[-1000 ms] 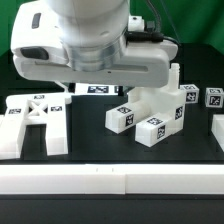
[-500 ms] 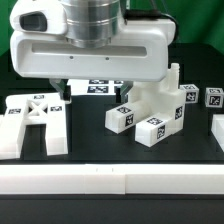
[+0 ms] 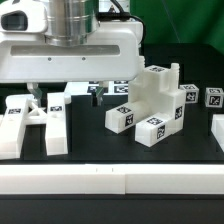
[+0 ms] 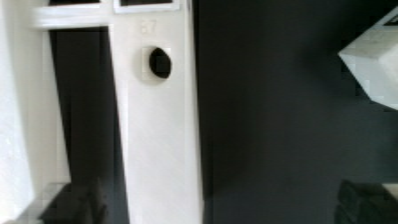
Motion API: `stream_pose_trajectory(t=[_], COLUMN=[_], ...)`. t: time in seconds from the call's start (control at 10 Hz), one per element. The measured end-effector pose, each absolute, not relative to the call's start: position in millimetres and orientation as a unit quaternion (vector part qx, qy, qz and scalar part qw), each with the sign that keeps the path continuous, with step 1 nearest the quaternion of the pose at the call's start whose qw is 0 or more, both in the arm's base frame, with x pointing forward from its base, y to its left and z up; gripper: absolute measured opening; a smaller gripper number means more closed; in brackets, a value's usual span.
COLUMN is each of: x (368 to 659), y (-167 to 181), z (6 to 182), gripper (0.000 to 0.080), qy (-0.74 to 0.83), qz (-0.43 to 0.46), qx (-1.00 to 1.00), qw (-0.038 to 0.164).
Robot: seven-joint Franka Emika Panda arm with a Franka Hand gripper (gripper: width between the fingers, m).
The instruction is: Assemble chair
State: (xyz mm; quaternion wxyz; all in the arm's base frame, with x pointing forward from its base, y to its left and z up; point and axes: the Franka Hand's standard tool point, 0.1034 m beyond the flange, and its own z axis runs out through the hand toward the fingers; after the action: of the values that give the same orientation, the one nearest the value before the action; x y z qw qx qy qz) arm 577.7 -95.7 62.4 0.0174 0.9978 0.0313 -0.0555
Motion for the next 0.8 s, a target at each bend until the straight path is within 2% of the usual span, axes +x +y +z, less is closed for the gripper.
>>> stream_pose_trajectory(t=[0.3,0.4,0.5,0.8], x=[581.1,588.5,583.6,580.8], y=[-97.6,-102.3,-110.4,-110.8], z=[61.9,62.7,61.0,58.5], gripper=[0.0649,0.0649,0.0649,0.0649], qy=[0.036,0.077,0.089,0.083], qz=[-0.042,0.000,0.034,0.032], qx=[0.998,0.996,0.995,0.995], qw=[0.022,0.036,0.042,0.041])
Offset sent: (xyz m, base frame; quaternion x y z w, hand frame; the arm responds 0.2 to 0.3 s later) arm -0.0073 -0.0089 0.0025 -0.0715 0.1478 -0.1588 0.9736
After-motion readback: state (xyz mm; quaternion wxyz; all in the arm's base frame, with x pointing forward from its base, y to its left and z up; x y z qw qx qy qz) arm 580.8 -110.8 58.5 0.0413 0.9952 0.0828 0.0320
